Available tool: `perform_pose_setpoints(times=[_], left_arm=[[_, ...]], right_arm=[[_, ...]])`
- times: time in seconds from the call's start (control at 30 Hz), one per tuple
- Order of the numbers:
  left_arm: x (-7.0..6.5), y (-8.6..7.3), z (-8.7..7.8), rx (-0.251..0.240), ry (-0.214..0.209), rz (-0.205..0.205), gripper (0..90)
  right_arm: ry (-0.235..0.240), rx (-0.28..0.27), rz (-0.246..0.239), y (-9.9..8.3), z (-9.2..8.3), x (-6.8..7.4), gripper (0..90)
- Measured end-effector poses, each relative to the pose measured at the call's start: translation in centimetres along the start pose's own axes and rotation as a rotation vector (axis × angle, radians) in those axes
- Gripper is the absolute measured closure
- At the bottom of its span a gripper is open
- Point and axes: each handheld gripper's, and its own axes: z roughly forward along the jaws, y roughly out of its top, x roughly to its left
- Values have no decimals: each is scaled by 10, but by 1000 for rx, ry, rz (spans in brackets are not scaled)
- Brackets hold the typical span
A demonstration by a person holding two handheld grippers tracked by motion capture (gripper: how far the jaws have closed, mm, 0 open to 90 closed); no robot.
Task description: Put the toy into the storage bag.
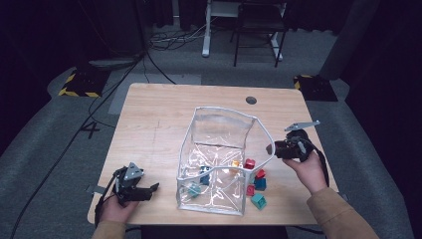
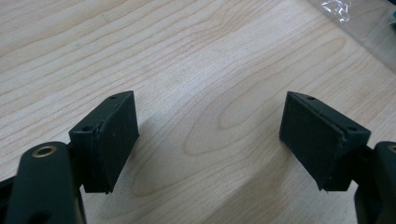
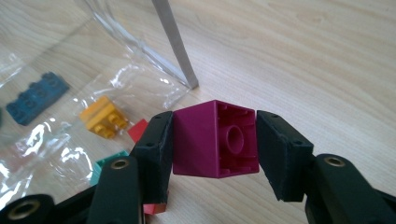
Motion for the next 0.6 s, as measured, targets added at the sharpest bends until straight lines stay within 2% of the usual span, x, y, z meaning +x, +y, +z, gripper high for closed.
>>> perform_pose_setpoints(times=[0.6], left_arm=[[0, 0, 0, 0, 0, 0, 199]], right_arm=[[36, -143, -37, 28, -51, 12, 487]])
